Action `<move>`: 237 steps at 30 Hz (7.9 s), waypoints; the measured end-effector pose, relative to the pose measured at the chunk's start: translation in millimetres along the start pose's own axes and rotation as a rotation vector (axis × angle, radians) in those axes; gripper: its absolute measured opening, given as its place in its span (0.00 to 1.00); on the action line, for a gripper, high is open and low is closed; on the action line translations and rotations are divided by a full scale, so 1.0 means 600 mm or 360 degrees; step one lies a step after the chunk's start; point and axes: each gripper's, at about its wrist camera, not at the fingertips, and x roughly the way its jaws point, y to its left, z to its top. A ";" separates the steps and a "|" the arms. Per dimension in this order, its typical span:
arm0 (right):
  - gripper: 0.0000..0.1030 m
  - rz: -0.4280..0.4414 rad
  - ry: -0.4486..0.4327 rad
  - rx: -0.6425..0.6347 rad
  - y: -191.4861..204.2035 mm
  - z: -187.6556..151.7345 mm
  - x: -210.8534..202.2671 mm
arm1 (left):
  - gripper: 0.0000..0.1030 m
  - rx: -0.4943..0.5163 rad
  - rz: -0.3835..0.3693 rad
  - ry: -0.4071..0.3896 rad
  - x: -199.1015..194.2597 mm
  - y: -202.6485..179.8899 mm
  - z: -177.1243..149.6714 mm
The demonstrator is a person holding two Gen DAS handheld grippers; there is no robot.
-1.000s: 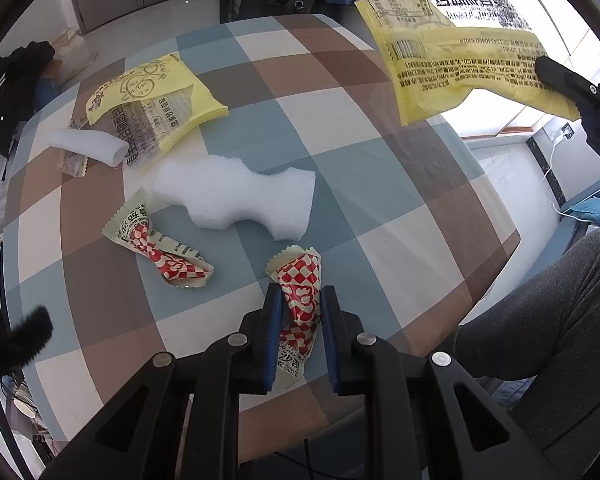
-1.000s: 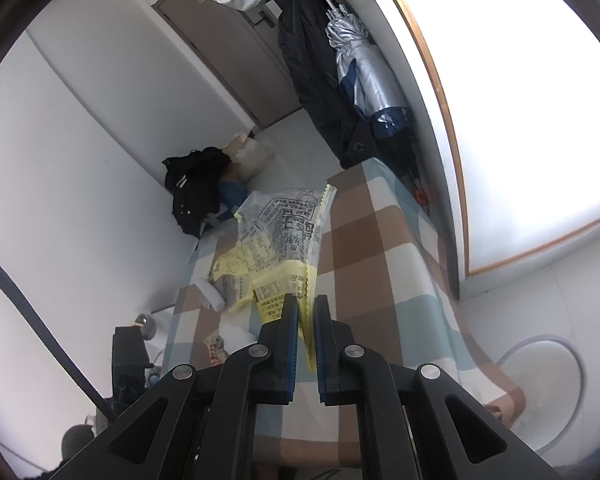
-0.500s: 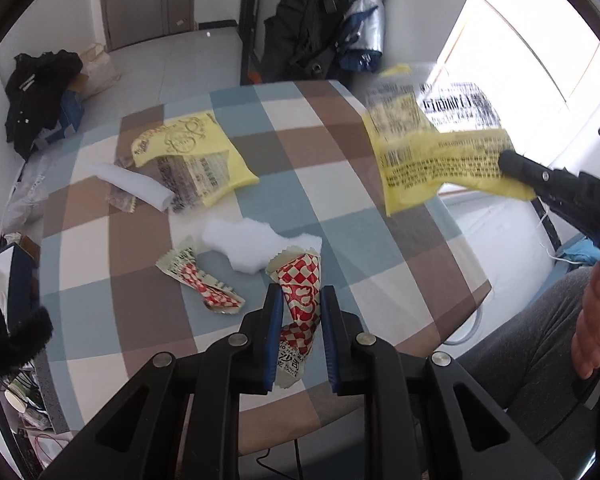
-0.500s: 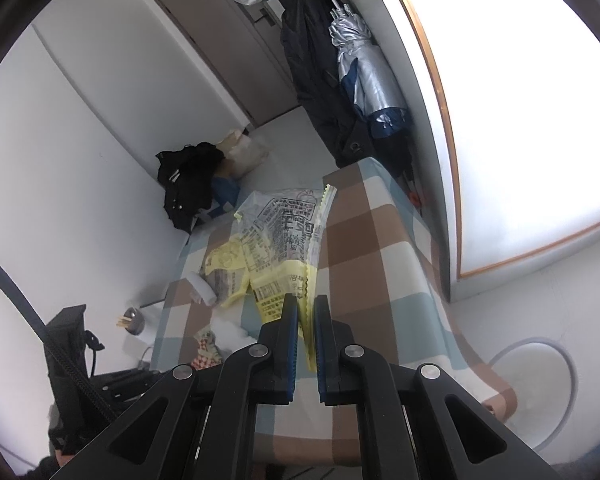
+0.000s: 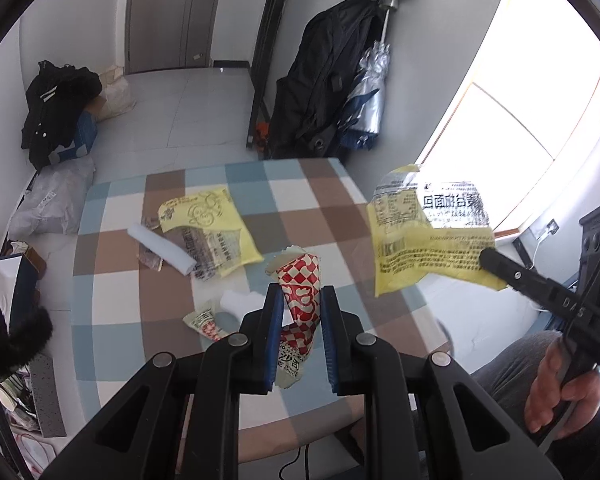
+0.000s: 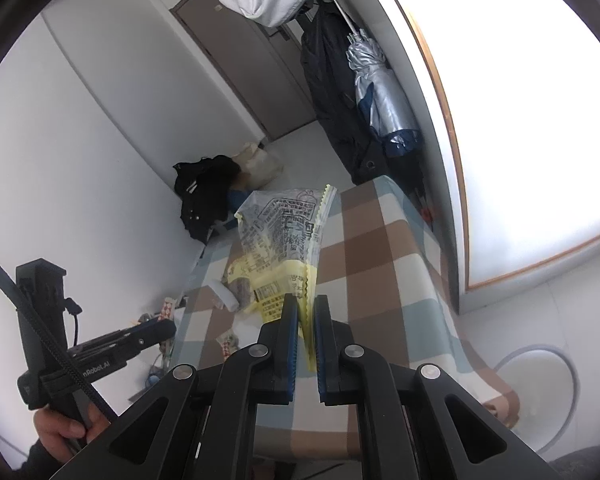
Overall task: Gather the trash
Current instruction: 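Carry the yellow and red-checked wrappers with both grippers over the trash bin, then open the right gripper over the bin while the left gripper releases its wrapper, then move both open grippers back above the table, then lower the right gripper toward the green-white wrapper beside the white foam, then close the right gripper on the white foam piece, then lift the white foam with the right gripper while the left gripper grasps a clear plastic wrapper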
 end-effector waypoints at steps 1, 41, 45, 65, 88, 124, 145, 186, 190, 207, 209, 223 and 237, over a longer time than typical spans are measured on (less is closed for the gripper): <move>0.07 0.0005 -0.0012 0.0002 0.000 0.004 -0.006 | 0.14 0.0008 -0.0007 -0.0010 -0.003 -0.008 0.005; 0.07 -0.0709 -0.0030 0.0469 -0.410 -0.070 -0.173 | 0.14 0.0375 -0.0633 0.0800 0.357 -0.395 0.007; 0.07 -0.0727 0.0070 0.0546 -0.444 -0.098 -0.136 | 0.14 0.0362 -0.0638 0.0923 0.398 -0.412 -0.002; 0.13 -0.0634 0.0585 0.0611 -0.516 -0.220 0.026 | 0.14 0.0399 -0.0651 0.1209 0.482 -0.458 -0.045; 0.48 -0.0678 0.0333 0.0728 -0.508 -0.178 -0.072 | 0.44 0.0392 -0.0354 0.0903 0.404 -0.412 -0.005; 0.83 -0.0341 -0.0345 -0.0094 -0.017 0.067 -0.142 | 0.89 -0.0160 0.0371 -0.0319 -0.026 -0.048 0.085; 0.90 -0.0030 0.0035 -0.0545 0.208 0.026 0.115 | 0.94 -0.0467 0.0607 -0.0356 -0.073 0.201 0.036; 0.44 -0.0075 0.0953 -0.0805 0.197 -0.062 0.421 | 0.94 -0.0791 0.0787 -0.0092 -0.001 0.346 0.038; 0.37 -0.0125 0.0989 -0.0852 0.195 -0.073 0.426 | 0.94 -0.0797 0.0787 -0.0066 0.004 0.346 0.038; 0.31 -0.0025 0.0878 -0.0696 0.180 -0.048 0.393 | 0.94 -0.0729 0.0813 -0.0010 0.031 0.314 0.042; 0.31 -0.0010 0.0863 -0.0656 0.173 -0.042 0.386 | 0.94 -0.0707 0.0821 -0.0004 0.035 0.308 0.042; 0.31 0.0198 0.0637 -0.0448 0.155 0.003 0.310 | 0.94 -0.0533 0.0728 0.0086 0.076 0.234 0.068; 0.31 0.0160 0.0542 -0.0351 0.100 0.035 0.270 | 0.93 -0.0666 0.0450 0.0317 0.173 0.262 0.107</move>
